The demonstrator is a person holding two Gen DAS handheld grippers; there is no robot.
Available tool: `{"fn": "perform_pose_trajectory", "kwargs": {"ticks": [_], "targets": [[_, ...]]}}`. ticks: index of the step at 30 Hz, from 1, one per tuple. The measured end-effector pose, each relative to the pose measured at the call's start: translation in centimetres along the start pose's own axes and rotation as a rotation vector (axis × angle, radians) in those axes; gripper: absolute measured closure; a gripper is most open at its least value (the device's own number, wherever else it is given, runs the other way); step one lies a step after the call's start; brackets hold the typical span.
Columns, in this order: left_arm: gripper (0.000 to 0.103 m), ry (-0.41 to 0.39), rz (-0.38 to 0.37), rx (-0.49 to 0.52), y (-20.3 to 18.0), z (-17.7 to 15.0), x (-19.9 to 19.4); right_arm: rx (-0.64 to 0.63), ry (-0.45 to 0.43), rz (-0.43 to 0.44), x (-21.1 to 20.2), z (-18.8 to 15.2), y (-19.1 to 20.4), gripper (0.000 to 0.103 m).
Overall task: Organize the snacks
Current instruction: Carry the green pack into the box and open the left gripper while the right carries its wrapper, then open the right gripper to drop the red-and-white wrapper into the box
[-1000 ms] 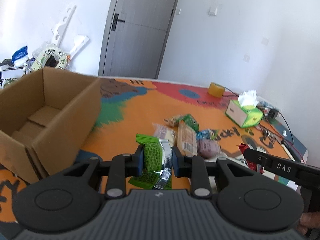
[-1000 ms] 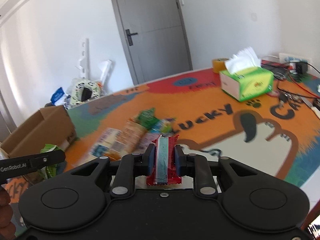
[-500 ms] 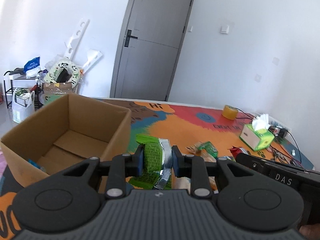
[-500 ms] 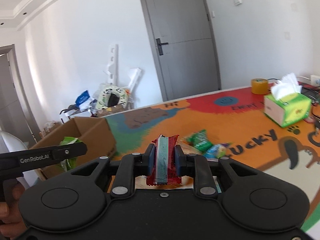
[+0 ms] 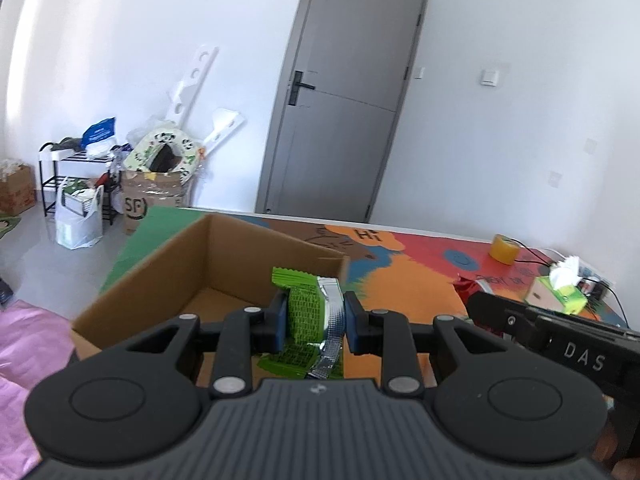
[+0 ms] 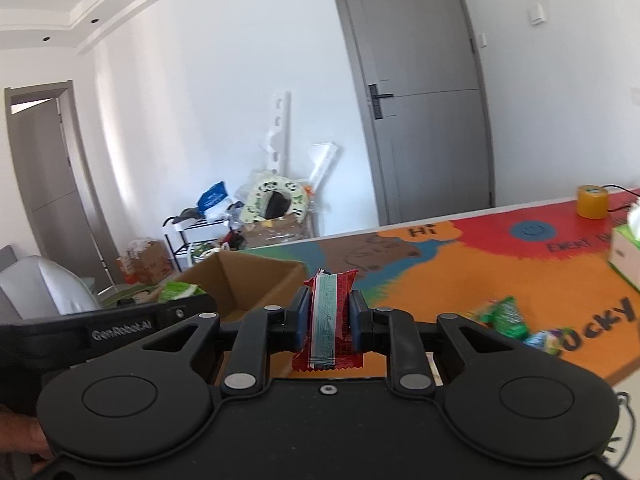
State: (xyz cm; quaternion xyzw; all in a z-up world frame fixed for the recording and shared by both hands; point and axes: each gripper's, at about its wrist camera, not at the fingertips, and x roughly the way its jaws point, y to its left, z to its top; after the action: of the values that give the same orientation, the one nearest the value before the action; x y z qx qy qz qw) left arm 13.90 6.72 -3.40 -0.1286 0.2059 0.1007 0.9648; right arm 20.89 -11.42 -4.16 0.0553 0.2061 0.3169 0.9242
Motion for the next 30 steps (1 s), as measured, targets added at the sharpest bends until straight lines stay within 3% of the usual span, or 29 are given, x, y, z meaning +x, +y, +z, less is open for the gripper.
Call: {"fn": "perform_pose_trajectory", "kwargs": {"ticks": [14,20,22,30], "targets": [[0.076,0.018,0.054,-0.072,6.2,1.4,1.4,-0.038,0.034,0.063,4.2,0.9,5.1,0.081],[0.067,0.037,0.046,-0.118,7.4,1.7,1.0,-0.055,0.051,0.065,5.5,1.0,6.3,0.081],[0.059,0.027,0.046,-0.129,7.7,1.9,0.5,-0.058,0.056,0.064,5.9,1.1,6.6,0.081],[0.054,-0.004,0.066,-0.16,8.8,2.2,-0.9,-0.077,0.078,0.071,6.8,0.9,7.9,0.081]]}}
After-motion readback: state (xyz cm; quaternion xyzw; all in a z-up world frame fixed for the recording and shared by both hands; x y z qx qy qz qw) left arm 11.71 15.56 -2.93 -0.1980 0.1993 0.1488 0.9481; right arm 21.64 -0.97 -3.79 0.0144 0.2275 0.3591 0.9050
